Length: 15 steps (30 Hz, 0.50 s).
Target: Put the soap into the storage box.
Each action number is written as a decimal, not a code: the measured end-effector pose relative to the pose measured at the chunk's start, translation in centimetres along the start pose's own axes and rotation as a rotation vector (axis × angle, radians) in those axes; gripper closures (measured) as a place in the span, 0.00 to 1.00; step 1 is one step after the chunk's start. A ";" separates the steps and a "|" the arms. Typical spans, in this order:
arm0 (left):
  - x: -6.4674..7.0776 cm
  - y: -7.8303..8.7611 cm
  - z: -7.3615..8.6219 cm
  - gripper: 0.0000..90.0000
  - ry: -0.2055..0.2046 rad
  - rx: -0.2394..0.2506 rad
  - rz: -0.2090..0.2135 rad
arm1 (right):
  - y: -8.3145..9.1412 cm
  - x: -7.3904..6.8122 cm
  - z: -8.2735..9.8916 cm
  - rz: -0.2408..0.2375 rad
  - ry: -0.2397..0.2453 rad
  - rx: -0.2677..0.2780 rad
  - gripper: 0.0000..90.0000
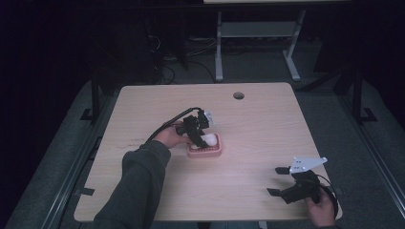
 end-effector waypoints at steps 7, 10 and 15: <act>-0.1 -0.5 0.1 0.55 0.016 -0.007 0.004 | 0.0 0.0 0.0 0.000 0.000 0.000 0.16; -0.1 -0.6 0.1 0.55 0.010 -0.010 0.007 | 0.0 0.0 0.0 -0.001 0.003 0.001 0.16; 0.0 -0.9 0.2 0.55 0.013 -0.024 0.004 | 0.0 0.0 0.0 -0.001 0.000 0.000 0.16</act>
Point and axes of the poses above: each handheld gripper's, and its own axes: y roughly backward along the jaws, z roughly out of its underside, x roughly to its right, the point moved 4 cm from there along -y, roughly forward along the jaws, and after that the axes turned 13 degrees about x, right-handed, at the moved point
